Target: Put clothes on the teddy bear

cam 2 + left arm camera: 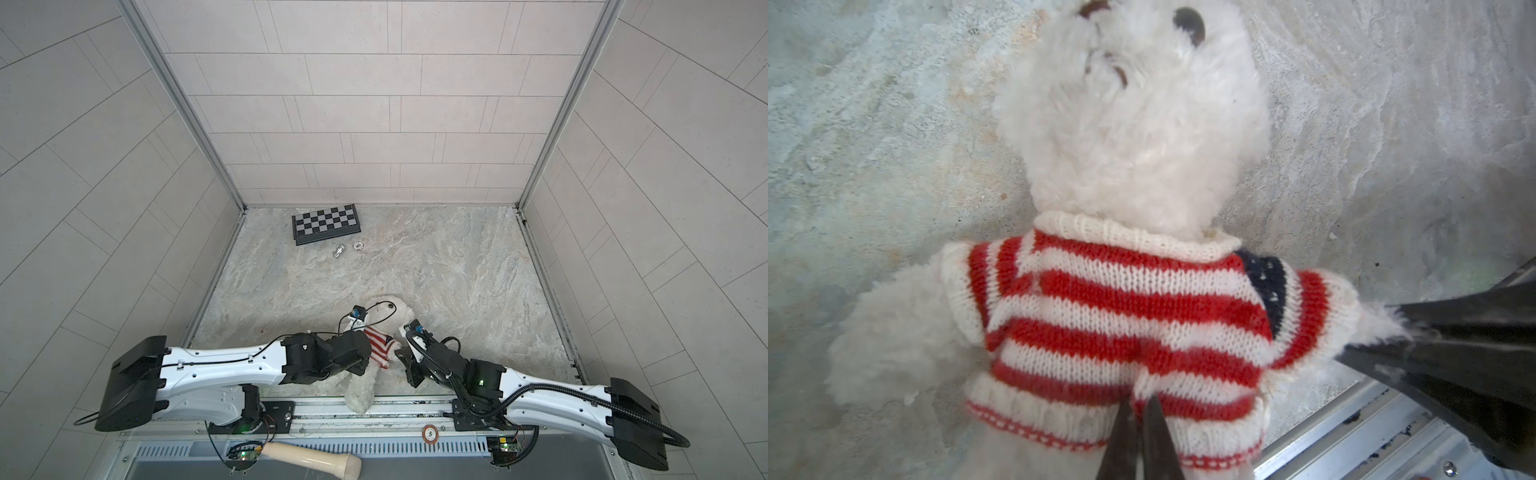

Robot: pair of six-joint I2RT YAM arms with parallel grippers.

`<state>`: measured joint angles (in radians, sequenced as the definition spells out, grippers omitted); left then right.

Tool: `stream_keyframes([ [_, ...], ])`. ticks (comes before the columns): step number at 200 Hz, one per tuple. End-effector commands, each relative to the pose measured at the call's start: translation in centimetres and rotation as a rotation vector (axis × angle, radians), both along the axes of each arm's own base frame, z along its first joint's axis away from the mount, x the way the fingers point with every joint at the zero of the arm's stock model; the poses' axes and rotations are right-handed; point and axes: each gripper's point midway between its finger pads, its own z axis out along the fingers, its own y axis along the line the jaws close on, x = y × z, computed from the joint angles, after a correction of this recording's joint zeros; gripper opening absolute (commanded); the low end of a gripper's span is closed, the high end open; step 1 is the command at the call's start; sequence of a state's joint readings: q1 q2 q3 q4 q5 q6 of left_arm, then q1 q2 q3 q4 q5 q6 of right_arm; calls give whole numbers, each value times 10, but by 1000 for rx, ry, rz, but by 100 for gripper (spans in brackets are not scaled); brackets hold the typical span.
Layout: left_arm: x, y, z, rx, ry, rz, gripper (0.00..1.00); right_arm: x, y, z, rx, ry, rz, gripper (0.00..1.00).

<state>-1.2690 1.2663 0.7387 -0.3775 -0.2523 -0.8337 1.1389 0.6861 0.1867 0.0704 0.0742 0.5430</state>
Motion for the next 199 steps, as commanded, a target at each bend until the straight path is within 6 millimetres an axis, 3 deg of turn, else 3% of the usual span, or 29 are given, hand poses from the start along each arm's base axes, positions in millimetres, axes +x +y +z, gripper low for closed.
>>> stream_keyframes([
  [1,3,29,-4,66,-16,25,0,7,-15,-5,-39,-12,-74,0],
  [29,8,53,-8,51,1,64,0,9,-24,-6,-39,-19,-111,0],
  [49,9,59,-9,37,0,74,0,9,-24,-6,-37,-23,-110,0],
  [73,9,50,-7,12,2,50,0,9,-21,-4,-40,-29,-95,0],
  [101,-3,14,7,-105,0,-70,0,6,-9,2,-30,-40,-41,0],
  [124,-14,-7,24,-154,-18,-152,21,8,-2,9,-22,-60,-29,0],
  [137,-16,-7,28,-170,-13,-146,27,11,-2,13,-6,-79,-37,0],
  [170,-8,19,38,-170,-42,-84,28,13,-6,17,-16,-105,-48,0],
  [199,0,13,57,-194,-76,-97,30,14,-5,19,-25,-120,-44,0],
])
